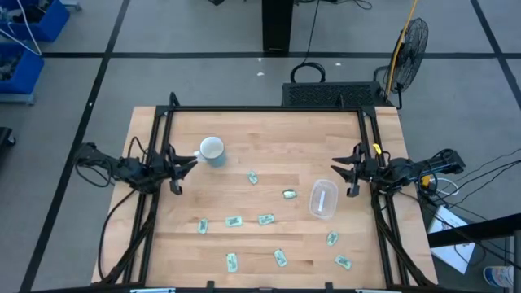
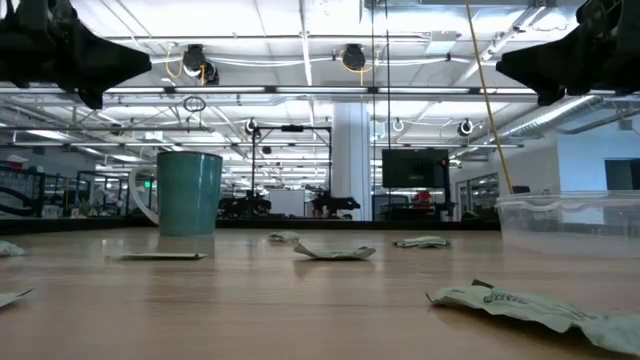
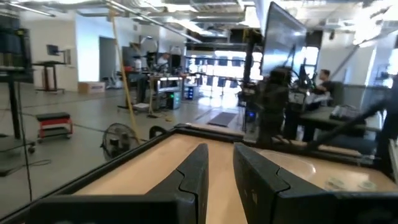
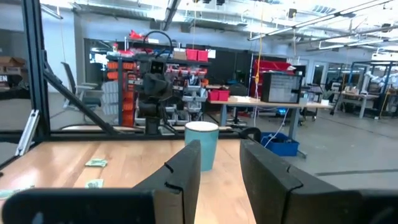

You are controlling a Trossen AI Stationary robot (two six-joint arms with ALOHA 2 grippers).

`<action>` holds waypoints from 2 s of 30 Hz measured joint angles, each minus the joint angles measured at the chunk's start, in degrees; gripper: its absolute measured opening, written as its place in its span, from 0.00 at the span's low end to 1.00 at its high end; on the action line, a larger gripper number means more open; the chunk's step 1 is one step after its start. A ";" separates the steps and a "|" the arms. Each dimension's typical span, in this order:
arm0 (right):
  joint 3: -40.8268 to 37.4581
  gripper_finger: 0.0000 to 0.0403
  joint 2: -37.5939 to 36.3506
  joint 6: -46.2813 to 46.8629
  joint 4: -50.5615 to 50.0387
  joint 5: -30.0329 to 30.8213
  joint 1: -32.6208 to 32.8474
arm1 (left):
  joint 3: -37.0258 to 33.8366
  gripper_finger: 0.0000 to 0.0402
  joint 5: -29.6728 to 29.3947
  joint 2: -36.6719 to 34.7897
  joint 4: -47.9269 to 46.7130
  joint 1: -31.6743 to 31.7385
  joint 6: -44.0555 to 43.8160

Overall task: Pick and place Stevia / Truvia into bins
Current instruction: Put the green stevia packet into the container

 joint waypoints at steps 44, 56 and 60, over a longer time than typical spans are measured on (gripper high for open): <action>-0.01 0.26 0.02 -14.34 1.35 0.11 -0.02 | 26.72 0.19 36.28 70.48 -36.07 -9.07 -34.98; -0.01 0.26 0.02 -15.60 2.19 0.24 -0.02 | 26.67 0.19 40.22 72.67 -32.07 -9.06 -36.20; -0.01 0.26 0.02 -15.56 2.34 0.26 -0.02 | 26.66 0.19 41.49 71.22 -31.77 -9.06 -37.54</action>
